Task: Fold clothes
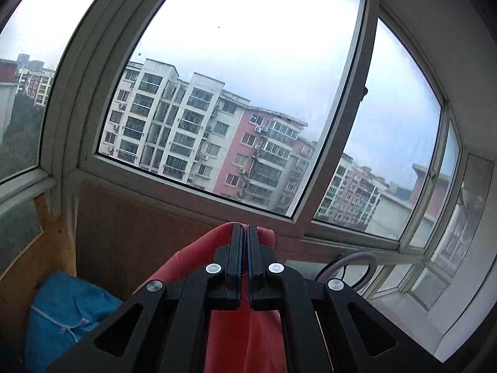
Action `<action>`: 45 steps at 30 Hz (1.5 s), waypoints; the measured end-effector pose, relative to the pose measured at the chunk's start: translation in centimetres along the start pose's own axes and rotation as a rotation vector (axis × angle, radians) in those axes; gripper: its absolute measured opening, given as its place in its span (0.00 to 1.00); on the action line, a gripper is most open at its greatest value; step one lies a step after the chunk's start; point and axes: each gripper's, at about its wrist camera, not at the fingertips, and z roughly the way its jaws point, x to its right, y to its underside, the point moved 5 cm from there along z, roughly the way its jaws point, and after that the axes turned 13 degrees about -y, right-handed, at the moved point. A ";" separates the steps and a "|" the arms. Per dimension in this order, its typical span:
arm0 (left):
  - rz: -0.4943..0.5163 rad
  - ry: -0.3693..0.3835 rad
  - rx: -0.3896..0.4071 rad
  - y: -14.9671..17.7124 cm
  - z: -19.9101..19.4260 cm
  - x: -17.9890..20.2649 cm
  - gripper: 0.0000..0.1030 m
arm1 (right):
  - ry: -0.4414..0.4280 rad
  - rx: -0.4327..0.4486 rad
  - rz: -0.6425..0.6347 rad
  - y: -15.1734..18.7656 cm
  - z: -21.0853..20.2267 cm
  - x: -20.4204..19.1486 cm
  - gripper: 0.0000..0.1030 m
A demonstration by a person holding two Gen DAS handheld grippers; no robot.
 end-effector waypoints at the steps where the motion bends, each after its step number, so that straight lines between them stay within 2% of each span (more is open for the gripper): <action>1: 0.033 -0.019 -0.019 0.1 0.9 1.4 0.02 | 0.002 0.007 0.040 0.7 -0.5 1.5 0.02; 2: 0.069 -0.030 -0.048 1.2 2.3 3.3 0.02 | 0.005 0.013 0.080 1.3 -1.0 2.9 0.02; 6: 0.210 -0.022 -0.197 9.8 10.2 13.3 0.02 | 0.062 0.026 0.219 4.9 -3.3 9.3 0.02; 11: 0.345 0.041 -0.418 22.3 18.7 26.6 0.02 | 0.192 -0.079 0.280 10.2 -5.0 16.2 0.02; 13: 0.418 0.102 -0.474 26.7 19.8 32.1 0.02 | 0.247 -0.122 0.290 11.9 -5.7 18.4 0.02; 15: 0.491 0.144 -0.518 30.1 21.0 37.4 0.02 | 0.271 -0.128 0.325 12.9 -6.8 20.4 0.02; 18: 0.529 0.140 -0.615 33.3 22.7 40.4 0.03 | 0.284 -0.174 0.372 14.2 -7.4 23.0 0.04; 20: 0.566 0.128 -0.608 34.0 23.1 40.2 0.04 | 0.270 -0.206 0.380 14.9 -7.2 23.9 0.05; 23: 0.607 0.097 -0.581 32.1 21.4 36.8 0.06 | 0.228 -0.249 0.384 15.4 -5.7 24.3 0.05; 27: 0.557 0.069 -0.529 28.5 17.3 29.4 0.06 | 0.164 -0.277 0.384 14.7 -3.2 23.8 0.05; 30: 0.504 0.025 -0.499 25.7 12.4 21.6 0.06 | 0.118 -0.285 0.383 13.8 -1.4 22.9 0.05; 32: 0.479 -0.020 -0.489 24.9 8.9 16.1 0.06 | 0.102 -0.300 0.370 13.4 -0.2 22.0 0.06; 34: 0.459 -0.072 -0.497 25.5 5.4 10.4 0.13 | 0.089 -0.334 0.355 13.6 1.6 20.8 0.16; 36: 0.421 -0.104 -0.562 28.2 2.5 5.1 0.19 | 0.075 -0.377 0.353 14.9 3.9 19.5 0.39; 39: 0.398 -0.145 -0.689 34.7 -0.5 -0.9 0.19 | 0.055 -0.466 0.390 18.6 8.3 17.7 0.40; 44: 0.343 -0.117 -0.872 45.3 -3.1 -5.5 0.19 | 0.041 -0.621 0.448 25.3 16.3 14.9 0.40; 45: 0.331 -0.110 -0.890 46.6 -3.5 -6.2 0.19 | 0.041 -0.652 0.448 26.4 17.8 14.2 0.40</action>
